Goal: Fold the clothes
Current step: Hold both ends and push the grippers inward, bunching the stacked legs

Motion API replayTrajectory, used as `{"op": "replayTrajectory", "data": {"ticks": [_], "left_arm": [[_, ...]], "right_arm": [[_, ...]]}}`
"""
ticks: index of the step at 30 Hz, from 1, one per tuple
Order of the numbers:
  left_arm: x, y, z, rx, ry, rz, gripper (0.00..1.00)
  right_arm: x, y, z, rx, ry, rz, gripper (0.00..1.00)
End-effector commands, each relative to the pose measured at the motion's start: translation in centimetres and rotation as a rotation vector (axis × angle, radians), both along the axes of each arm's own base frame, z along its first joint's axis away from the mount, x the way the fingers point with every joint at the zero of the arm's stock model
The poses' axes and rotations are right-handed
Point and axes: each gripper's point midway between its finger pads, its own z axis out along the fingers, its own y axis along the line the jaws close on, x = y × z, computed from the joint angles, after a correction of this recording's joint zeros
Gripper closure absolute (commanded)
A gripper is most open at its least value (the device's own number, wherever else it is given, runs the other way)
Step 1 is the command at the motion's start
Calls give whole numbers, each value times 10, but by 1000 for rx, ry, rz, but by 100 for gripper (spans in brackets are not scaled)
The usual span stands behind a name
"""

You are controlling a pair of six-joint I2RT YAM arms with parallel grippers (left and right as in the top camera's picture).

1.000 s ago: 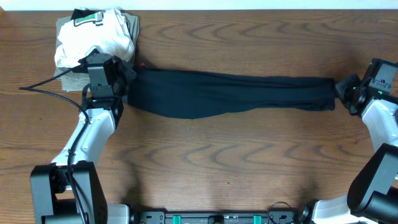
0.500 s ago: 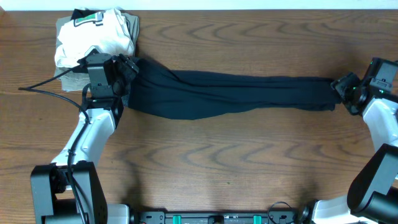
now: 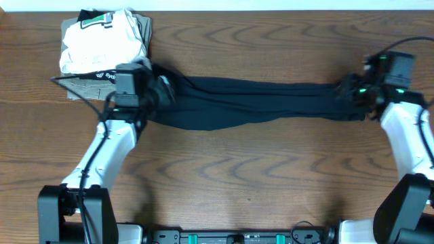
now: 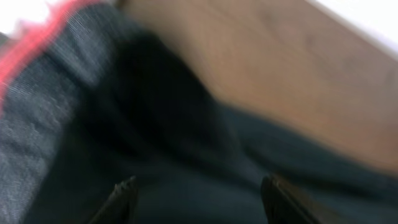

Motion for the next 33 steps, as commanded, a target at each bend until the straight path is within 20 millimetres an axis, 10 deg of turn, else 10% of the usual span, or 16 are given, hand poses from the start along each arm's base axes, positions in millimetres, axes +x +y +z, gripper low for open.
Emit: {"op": "replayTrajectory", "data": {"ticks": [1,15,20,33], "left_arm": [[-7,-10,3,103,8,-63,36],[-28,-6,-19,185,125,5,37],[-18,-7,-27,184,111,8,59],[-7,-9,-69,194,161,4,81]], "right_arm": [[-1,18,4,-100,6,78,59],[-9,45,-22,-117,94,162,82],[0,44,-44,-113,118,159,98],[14,44,-74,-109,129,163,99]]}}
